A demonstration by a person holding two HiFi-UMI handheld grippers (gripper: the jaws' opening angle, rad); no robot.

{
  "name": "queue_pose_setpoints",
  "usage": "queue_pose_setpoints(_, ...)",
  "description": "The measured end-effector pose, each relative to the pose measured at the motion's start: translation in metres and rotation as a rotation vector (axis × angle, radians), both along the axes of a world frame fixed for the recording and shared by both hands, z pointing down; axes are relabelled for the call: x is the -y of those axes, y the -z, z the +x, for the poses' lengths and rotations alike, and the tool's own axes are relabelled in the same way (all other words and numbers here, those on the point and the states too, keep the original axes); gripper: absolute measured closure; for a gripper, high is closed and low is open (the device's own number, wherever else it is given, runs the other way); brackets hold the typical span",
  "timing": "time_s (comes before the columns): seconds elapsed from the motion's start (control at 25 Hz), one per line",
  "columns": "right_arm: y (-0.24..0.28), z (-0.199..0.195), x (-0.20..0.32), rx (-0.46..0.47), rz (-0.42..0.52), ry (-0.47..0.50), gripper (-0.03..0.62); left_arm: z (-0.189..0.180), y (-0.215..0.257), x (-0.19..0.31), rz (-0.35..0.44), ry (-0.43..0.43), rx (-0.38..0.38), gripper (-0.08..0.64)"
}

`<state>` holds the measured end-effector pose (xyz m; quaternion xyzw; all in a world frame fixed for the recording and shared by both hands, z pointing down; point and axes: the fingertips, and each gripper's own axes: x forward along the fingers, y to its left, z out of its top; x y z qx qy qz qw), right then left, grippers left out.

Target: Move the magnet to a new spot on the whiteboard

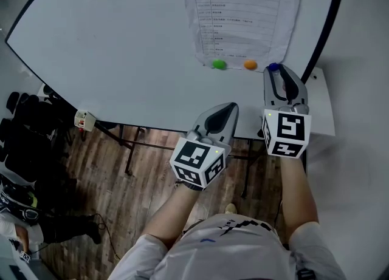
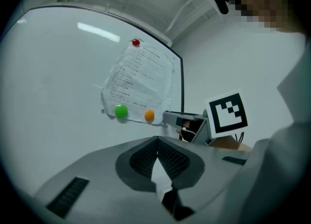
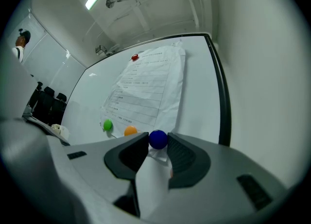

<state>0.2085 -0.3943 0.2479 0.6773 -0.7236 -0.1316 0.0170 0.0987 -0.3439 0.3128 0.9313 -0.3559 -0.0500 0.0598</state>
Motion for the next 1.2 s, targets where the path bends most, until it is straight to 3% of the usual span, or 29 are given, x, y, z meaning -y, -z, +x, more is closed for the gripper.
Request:
queue_pose_setpoints(0.44, 0.000, -0.001, 0.007, -0.030, -0.006, -0.042, 0.465, -0.002, -0.004, 0.005, -0.008, 0.005, 0.002, 0.549)
queue_pose_setpoints(0.72, -0.002, -0.005, 0.010, -0.135, -0.039, -0.148, 0.465, -0.009, -0.005, -0.001, -0.008, 0.004, -0.002, 0.549)
queue_pose_setpoints(1.2, -0.004, -0.005, 0.008, -0.101, -0.049, -0.104, 0.463, -0.012, -0.006, -0.008, -0.011, -0.016, -0.005, 0.549)
